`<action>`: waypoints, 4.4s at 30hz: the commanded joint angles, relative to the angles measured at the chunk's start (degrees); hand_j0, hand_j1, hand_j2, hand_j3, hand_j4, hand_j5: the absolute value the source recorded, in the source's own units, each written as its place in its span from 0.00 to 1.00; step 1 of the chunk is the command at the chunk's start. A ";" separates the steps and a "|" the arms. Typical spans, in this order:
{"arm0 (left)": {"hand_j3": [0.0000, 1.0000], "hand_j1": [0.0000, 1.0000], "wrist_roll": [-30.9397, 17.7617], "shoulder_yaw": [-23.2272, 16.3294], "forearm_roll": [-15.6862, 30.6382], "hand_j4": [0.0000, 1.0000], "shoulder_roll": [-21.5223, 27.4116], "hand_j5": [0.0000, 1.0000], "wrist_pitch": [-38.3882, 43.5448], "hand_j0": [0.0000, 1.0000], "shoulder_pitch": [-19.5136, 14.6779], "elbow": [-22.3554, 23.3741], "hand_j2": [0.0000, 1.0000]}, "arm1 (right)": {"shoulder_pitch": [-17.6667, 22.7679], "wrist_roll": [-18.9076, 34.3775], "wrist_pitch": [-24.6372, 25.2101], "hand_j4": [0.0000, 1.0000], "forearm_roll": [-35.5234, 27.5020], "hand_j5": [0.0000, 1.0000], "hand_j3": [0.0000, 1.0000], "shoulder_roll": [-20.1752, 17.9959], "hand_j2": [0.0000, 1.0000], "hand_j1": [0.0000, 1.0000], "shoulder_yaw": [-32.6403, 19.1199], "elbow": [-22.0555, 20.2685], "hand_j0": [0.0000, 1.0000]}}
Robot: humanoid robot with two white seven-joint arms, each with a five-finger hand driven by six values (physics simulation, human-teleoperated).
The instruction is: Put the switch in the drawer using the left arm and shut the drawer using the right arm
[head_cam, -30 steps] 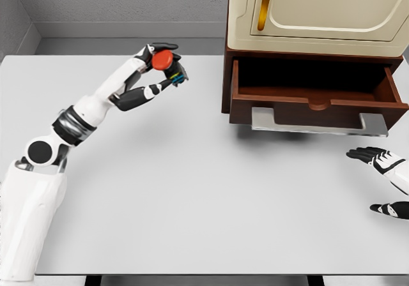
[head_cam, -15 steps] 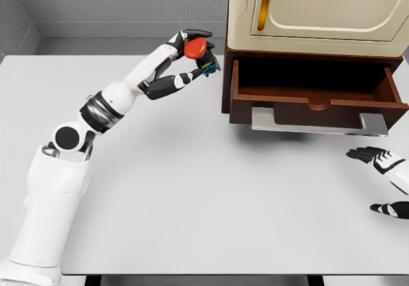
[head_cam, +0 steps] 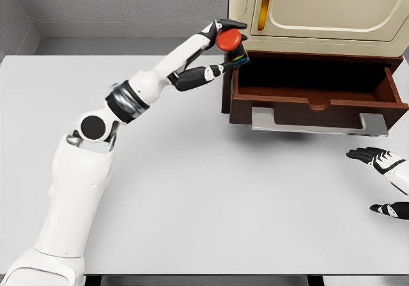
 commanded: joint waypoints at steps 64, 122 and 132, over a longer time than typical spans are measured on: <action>1.00 1.00 0.19 -3.94 -20.32 1.00 -0.17 1.00 -3.83 1.00 -0.97 -20.62 1.00 | 0.00 -0.47 0.05 0.63 -0.67 0.63 0.63 0.01 0.63 0.63 -0.10 0.06 0.63; 1.00 1.00 0.17 26.39 -4.84 1.00 21.98 1.00 -14.76 1.00 29.18 -9.10 1.00 | -4.75 -2.32 0.05 0.48 -2.25 0.48 0.48 -2.18 0.48 0.48 1.40 0.68 0.48; 1.00 1.00 0.17 26.39 -4.84 1.00 21.98 1.00 -14.76 1.00 29.18 -9.10 1.00 | -7.99 -2.41 0.05 0.50 -2.69 0.50 0.50 -1.30 0.50 0.50 3.50 -0.12 0.50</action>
